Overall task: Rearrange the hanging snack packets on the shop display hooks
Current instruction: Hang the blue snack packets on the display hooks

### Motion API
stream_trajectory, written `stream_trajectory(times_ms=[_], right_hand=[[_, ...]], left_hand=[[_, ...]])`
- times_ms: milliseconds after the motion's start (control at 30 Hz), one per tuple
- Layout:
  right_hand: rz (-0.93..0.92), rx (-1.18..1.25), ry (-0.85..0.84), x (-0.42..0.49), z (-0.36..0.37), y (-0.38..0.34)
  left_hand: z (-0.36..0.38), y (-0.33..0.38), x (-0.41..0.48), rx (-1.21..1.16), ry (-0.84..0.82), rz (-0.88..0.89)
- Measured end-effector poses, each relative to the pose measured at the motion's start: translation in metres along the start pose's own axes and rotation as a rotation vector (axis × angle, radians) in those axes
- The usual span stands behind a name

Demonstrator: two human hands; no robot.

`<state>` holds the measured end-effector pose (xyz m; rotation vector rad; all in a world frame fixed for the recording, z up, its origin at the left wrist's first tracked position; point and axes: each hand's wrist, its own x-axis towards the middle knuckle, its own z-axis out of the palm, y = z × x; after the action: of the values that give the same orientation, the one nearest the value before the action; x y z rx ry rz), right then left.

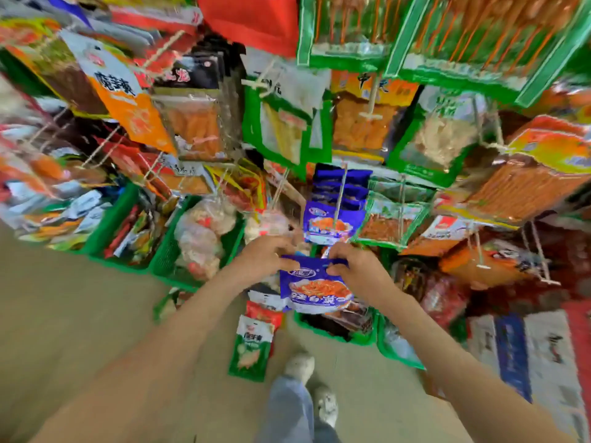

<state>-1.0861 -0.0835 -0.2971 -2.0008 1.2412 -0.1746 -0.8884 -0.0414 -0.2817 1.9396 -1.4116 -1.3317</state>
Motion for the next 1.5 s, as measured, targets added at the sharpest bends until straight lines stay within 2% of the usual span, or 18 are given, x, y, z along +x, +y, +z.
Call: stream_trajectory(times_ms=[167,367,600,800,900,967,1067,1200,1300,1367,1500], right_hand=[[0.078,-0.007,-0.178,0.011,0.126,0.046],[0.244,-0.119,-0.306,0.047,0.262,0.116],[0.323,-0.200,-0.295,0.086,0.418,0.224],[0.282,-0.302,-0.321,0.110,0.476,0.276],[0.300,-0.341,-0.304,0.118,0.471,0.273],[0.312,-0.271,-0.246,0.117,0.450,0.260],[0.139,-0.110,0.015,0.113,0.396,0.233],[-0.039,-0.155,0.435,0.110,0.295,0.186],[0.033,-0.018,0.670,0.109,0.222,0.159],[0.110,0.073,0.729,0.111,0.183,0.147],[0.146,0.074,0.840,0.122,0.131,0.129]], left_hand=[[0.045,-0.123,0.013,0.218,-0.009,-0.155],[0.115,-0.267,0.055,0.277,0.009,-0.284],[0.203,-0.414,0.125,0.514,-0.059,-0.256],[0.239,-0.476,0.166,0.531,-0.120,-0.219],[0.234,-0.470,0.169,0.600,-0.116,-0.194],[0.220,-0.452,0.166,0.587,-0.046,-0.168],[0.187,-0.410,0.163,0.365,0.068,-0.048],[0.136,-0.311,0.163,-0.021,0.156,0.134],[0.113,-0.231,0.164,-0.187,0.301,0.216],[0.105,-0.188,0.165,-0.293,0.355,0.258],[0.098,-0.132,0.174,-0.402,0.426,0.309]])
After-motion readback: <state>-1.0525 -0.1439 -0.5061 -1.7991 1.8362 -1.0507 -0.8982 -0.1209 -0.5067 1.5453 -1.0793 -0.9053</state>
